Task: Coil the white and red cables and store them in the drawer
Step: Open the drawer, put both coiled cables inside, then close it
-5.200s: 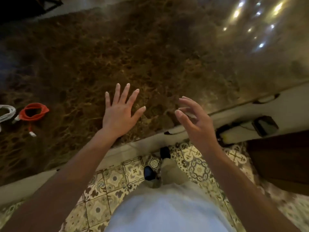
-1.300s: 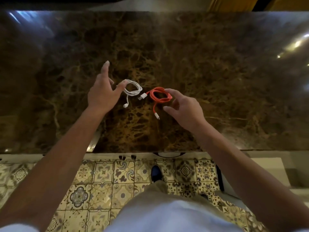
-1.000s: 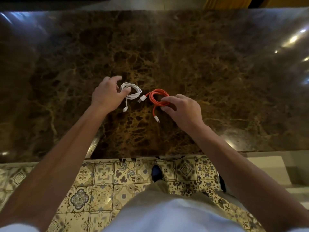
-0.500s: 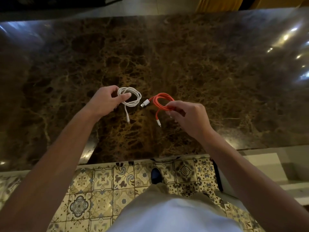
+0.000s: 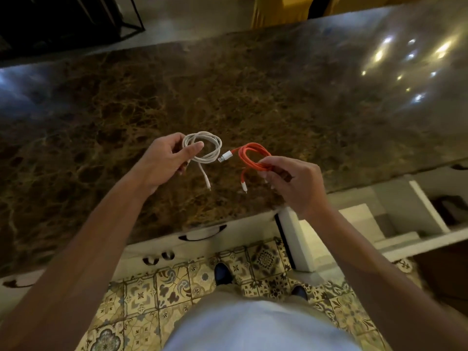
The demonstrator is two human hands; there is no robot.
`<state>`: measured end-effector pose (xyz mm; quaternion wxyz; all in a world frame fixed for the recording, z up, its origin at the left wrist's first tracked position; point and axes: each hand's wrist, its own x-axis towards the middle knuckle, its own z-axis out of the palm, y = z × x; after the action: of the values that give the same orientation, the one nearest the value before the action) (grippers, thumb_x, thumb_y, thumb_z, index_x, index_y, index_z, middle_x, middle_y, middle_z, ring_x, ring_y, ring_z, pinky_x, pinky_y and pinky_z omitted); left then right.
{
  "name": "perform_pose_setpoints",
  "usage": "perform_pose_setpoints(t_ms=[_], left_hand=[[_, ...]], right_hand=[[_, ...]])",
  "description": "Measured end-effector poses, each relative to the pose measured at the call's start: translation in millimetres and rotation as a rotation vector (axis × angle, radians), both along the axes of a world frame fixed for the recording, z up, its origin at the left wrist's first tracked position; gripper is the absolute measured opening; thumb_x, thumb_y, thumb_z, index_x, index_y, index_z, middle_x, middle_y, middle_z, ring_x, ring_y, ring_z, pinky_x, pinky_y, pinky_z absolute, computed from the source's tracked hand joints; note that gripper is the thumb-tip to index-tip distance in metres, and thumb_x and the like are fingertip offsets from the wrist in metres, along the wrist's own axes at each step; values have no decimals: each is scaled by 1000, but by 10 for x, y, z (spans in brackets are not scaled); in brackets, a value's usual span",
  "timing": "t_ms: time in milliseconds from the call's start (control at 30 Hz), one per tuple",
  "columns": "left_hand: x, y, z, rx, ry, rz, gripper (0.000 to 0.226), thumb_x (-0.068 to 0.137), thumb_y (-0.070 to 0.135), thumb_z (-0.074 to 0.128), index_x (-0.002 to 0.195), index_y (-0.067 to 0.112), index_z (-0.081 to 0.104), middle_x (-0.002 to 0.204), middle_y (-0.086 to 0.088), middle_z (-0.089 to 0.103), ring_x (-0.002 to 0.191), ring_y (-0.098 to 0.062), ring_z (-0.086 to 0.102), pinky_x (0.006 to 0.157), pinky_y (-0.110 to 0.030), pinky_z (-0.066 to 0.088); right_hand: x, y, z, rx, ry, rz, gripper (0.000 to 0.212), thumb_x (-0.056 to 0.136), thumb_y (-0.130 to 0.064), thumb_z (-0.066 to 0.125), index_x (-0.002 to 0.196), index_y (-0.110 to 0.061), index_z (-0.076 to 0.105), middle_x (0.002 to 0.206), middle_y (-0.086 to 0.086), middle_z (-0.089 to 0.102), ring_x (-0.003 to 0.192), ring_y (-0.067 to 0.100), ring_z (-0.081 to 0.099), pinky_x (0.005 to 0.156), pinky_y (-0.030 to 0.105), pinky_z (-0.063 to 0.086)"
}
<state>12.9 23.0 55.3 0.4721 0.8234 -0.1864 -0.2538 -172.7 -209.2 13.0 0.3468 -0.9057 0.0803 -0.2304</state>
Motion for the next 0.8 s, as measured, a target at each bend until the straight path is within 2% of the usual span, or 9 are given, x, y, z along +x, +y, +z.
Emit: perform_pose_setpoints(t_ms=[67, 133, 200, 367, 433, 500, 633, 733, 800], left_hand=[[-210, -239, -6, -11, -1, -19, 21, 100, 38, 65, 98, 17, 67, 72, 1, 61, 55, -1, 55, 57, -15, 51], [-454, -475, -10, -20, 6, -31, 20, 101, 37, 63, 99, 18, 67, 72, 1, 61, 54, 1, 54, 57, -13, 50], [-707, -702, -33, -26, 10, -38, 22, 100, 39, 63, 103, 17, 68, 72, 2, 62, 55, -1, 55, 59, -14, 51], [-1359, -1239, -150, -80, 64, -51, 25, 97, 43, 66, 100, 19, 68, 63, 7, 61, 58, -9, 54, 61, -24, 49], [-1626, -1445, -220, -96, 76, -43, 22, 99, 41, 66, 99, 19, 68, 64, 6, 61, 58, -9, 54, 60, -23, 48], [-1820, -1580, -278, -124, 114, -36, 23, 100, 38, 66, 102, 16, 69, 65, 5, 60, 58, -7, 54, 59, -21, 48], [-2183, -1868, -423, -114, 158, -50, 33, 101, 33, 65, 109, 2, 66, 66, 3, 59, 59, -9, 54, 61, -27, 46], [-2359, -2048, -568, -63, 169, -79, 30, 102, 33, 66, 106, 4, 68, 69, -1, 59, 58, -10, 54, 57, -24, 46], [-2445, -2150, -696, -20, 180, -102, 28, 101, 34, 67, 104, 6, 68, 69, -2, 59, 57, -10, 54, 56, -23, 46]], right_hand=[[-264, -215, -16, 17, -21, -13, 24, 92, -23, 78, 116, -16, 79, 101, -9, 78, 78, -2, 69, 71, 21, 60], [-539, -446, -44, 12, -44, -51, 24, 92, -23, 79, 115, -15, 79, 99, -13, 74, 77, -12, 63, 71, 10, 52], [-811, -706, -74, 19, -46, -73, 25, 91, -22, 79, 115, -13, 79, 96, -14, 72, 75, -18, 59, 70, 5, 45], [-1469, -1313, -80, 59, -48, -44, 30, 93, -33, 73, 117, -14, 78, 89, -15, 72, 68, -12, 63, 62, 19, 53], [-1712, -1516, -93, 49, -38, -50, 28, 90, -25, 79, 116, -14, 79, 88, -12, 75, 66, -10, 64, 63, 18, 54], [-1876, -1675, -123, 44, -9, -48, 28, 89, -21, 81, 115, -15, 79, 89, -4, 79, 64, 1, 69, 62, 26, 60], [-2175, -2075, -192, 26, 91, -8, 33, 92, -40, 73, 118, -21, 77, 88, -7, 78, 66, 4, 71, 61, 36, 62], [-2319, -2297, -253, -2, 134, -8, 41, 93, -52, 65, 118, -22, 77, 91, -4, 80, 69, 10, 74, 62, 40, 63], [-2371, -2390, -309, -21, 146, -5, 44, 92, -52, 63, 118, -19, 77, 96, -6, 78, 71, 11, 74, 64, 37, 64]])
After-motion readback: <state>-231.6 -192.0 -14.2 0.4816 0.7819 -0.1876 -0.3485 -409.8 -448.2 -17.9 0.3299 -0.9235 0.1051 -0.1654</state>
